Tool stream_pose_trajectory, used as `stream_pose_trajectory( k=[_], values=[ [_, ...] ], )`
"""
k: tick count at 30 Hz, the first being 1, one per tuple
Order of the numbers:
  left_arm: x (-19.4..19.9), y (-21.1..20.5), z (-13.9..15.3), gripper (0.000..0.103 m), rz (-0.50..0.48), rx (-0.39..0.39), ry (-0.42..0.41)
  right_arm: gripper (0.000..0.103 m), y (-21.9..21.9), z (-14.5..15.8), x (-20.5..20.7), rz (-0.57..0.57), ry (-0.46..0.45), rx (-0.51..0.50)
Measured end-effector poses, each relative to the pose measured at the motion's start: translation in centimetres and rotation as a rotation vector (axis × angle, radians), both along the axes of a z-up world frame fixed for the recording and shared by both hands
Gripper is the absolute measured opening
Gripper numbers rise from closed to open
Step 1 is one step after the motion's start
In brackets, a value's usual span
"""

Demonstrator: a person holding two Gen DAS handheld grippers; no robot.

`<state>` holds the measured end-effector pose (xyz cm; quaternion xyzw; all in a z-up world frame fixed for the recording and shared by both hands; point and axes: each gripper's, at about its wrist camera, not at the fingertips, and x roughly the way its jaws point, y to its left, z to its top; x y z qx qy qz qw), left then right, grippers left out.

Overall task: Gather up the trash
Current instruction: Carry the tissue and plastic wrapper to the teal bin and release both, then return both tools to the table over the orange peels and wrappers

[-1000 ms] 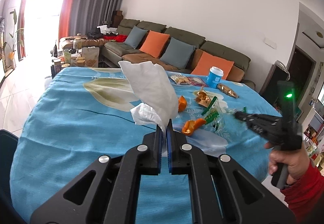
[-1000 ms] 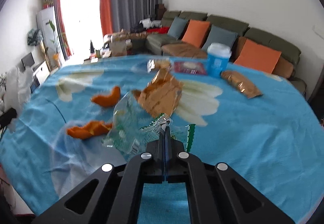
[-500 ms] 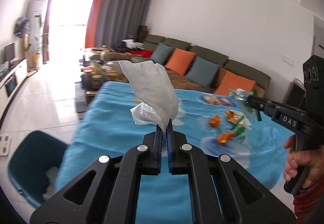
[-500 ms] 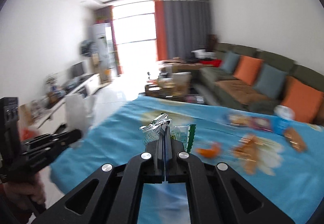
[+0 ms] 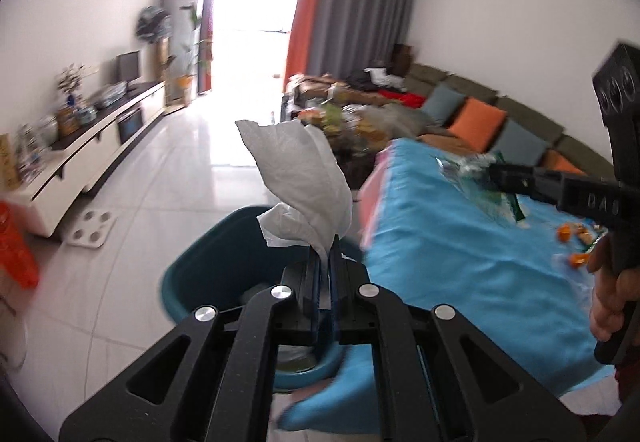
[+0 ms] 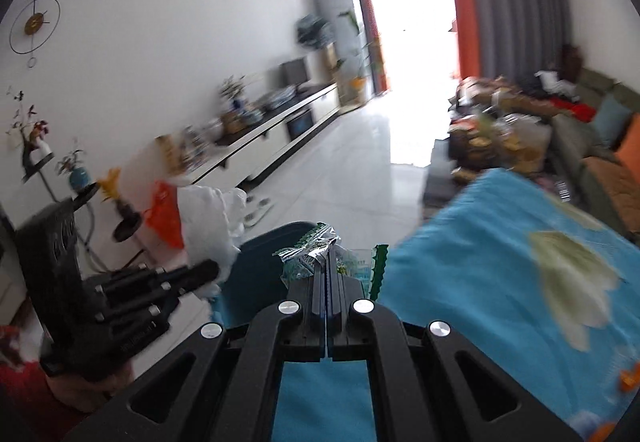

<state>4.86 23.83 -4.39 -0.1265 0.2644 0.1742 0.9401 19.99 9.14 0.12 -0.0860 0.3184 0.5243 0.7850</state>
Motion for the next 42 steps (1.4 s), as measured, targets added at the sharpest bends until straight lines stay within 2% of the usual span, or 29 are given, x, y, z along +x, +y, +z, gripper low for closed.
stream_pose_trajectory(
  k=[8, 13, 14, 15, 16, 17, 19, 20, 23, 24, 25, 27, 28, 29, 30, 32, 33, 35, 38, 42],
  values=[
    [-0.4, 4.3, -4.0, 0.005, 0.037, -0.072, 0.101, 0.000, 7.6, -3.7, 0.8, 0.067, 0.110, -0.115],
    [1.3, 5.3, -6.3, 0.006, 0.043, -0.091, 0.156, 0.001, 10.7, -6.4, 2.0, 0.067, 0.203, -0.185],
    [1.8, 5.4, -6.7, 0.007, 0.040, -0.094, 0.166, 0.004, 11.2, -7.0, 2.2, 0.068, 0.227, -0.198],
    [2.2, 5.5, -7.0, 0.010, 0.036, -0.099, 0.176, 0.007, 11.6, -7.6, 2.4, 0.069, 0.255, -0.205],
    [2.6, 5.6, -7.4, 0.018, 0.030, -0.102, 0.189, 0.008, 11.8, -7.8, 2.5, 0.062, 0.253, -0.211],
    [2.8, 5.7, -7.7, 0.021, 0.034, -0.098, 0.195, 0.010, 12.0, -7.9, 2.6, 0.059, 0.251, -0.217],
    [3.6, 5.7, -8.1, 0.030, 0.036, -0.093, 0.203, 0.019, 12.2, -8.2, 2.5, 0.069, 0.279, -0.218],
    [3.9, 5.8, -8.2, 0.032, 0.039, -0.092, 0.208, 0.025, 12.2, -8.3, 2.5, 0.064, 0.275, -0.218],
    [4.1, 5.8, -8.0, 0.037, 0.048, -0.080, 0.196, 0.029, 11.7, -8.1, 2.6, 0.058, 0.277, -0.206],
    [4.0, 5.9, -7.8, 0.048, 0.056, -0.074, 0.189, 0.034, 11.5, -7.9, 2.6, 0.052, 0.277, -0.197],
    [3.7, 6.0, -7.7, 0.061, 0.063, -0.075, 0.180, 0.036, 11.1, -7.6, 2.7, 0.050, 0.273, -0.183],
    [3.0, 6.3, -6.8, 0.066, 0.076, -0.076, 0.144, 0.040, 10.5, -7.1, 2.8, 0.040, 0.265, -0.157],
    [2.5, 6.3, -6.0, 0.076, 0.090, -0.060, 0.126, 0.045, 9.9, -6.6, 2.7, 0.036, 0.255, -0.135],
    [2.1, 6.3, -5.4, 0.081, 0.105, -0.050, 0.107, 0.059, 9.3, -6.1, 2.7, 0.032, 0.244, -0.107],
    [1.5, 6.3, -5.0, 0.086, 0.115, -0.044, 0.087, 0.069, 8.6, -5.5, 2.6, 0.024, 0.228, -0.082],
    [0.6, 6.2, -3.7, 0.090, 0.138, -0.026, 0.047, 0.071, 7.4, -4.5, 2.4, 0.009, 0.186, -0.050],
    [0.1, 6.3, -3.1, 0.096, 0.145, -0.021, 0.033, 0.077, 6.5, -3.7, 2.1, 0.000, 0.158, -0.024],
    [-0.6, 5.9, -1.7, 0.097, 0.170, -0.002, -0.007, 0.087, 5.2, -2.7, 2.0, -0.012, 0.120, 0.010],
    [-1.6, 5.0, -0.1, 0.097, 0.194, 0.031, -0.046, 0.095, 2.8, -1.5, 1.4, -0.036, 0.058, 0.055],
    [-2.8, 3.2, 2.5, 0.097, 0.239, 0.076, -0.116, 0.096, -1.0, -0.4, 0.1, -0.079, -0.043, 0.097]
  ],
)
